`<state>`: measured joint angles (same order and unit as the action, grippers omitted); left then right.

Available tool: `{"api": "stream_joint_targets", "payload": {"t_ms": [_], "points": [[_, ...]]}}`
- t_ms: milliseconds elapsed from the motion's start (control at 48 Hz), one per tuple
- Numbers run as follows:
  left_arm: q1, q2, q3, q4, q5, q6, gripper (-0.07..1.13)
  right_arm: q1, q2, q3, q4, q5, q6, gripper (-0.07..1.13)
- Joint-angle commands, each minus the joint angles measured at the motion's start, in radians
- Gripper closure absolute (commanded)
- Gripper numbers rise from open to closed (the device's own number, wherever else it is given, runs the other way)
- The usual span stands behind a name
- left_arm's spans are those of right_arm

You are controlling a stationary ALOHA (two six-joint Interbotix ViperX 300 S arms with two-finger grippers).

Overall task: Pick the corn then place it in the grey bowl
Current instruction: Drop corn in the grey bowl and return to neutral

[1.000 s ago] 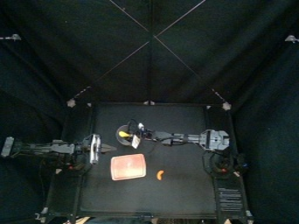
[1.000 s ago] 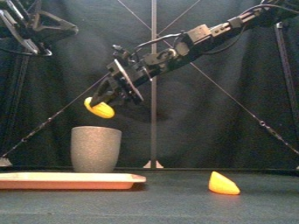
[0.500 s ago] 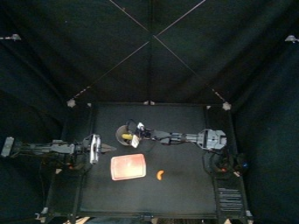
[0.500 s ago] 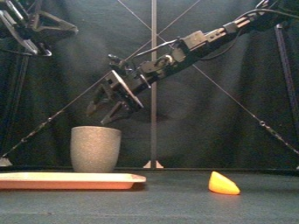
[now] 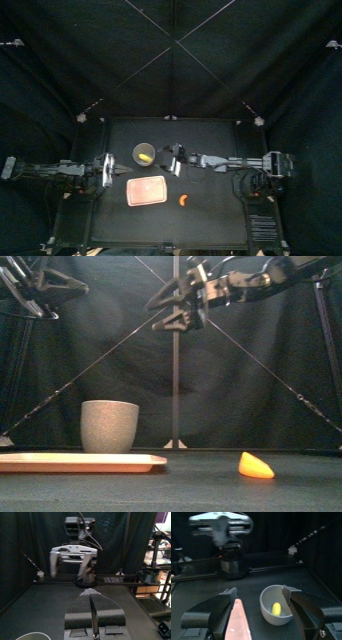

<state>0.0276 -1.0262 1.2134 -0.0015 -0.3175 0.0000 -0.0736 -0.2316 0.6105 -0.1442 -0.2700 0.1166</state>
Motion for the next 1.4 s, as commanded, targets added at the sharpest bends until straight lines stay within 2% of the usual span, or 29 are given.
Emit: {"api": "stream_joint_targets", "payload": {"t_ms": [21,188,625,833,1188,1396], "points": [[0.003,-0.003,-0.02,0.0,-0.009,0.0,1.09,0.021,-0.121,0.08,-0.003,-0.015,0.003,0.02],[0.003,-0.009,-0.02,-0.002,-0.009,0.0,1.08,0.051,-0.288,0.213,-0.003,-0.02,0.002,0.02],[0.005,-0.009,-0.018,-0.002,-0.012,0.0,1.09,0.067,-0.742,0.488,-0.011,-0.044,0.009,0.02],[0.005,-0.009,-0.014,-0.002,-0.012,-0.005,1.08,0.069,-0.769,0.525,-0.015,-0.044,0.009,0.02],[0.032,-0.009,-0.005,-0.077,-0.012,-0.002,1.08,0.063,-0.77,0.568,-0.014,-0.041,0.009,0.02],[0.046,-0.009,0.0,-0.084,-0.012,-0.002,1.08,0.058,-0.772,0.581,-0.015,-0.043,0.009,0.02]]}}
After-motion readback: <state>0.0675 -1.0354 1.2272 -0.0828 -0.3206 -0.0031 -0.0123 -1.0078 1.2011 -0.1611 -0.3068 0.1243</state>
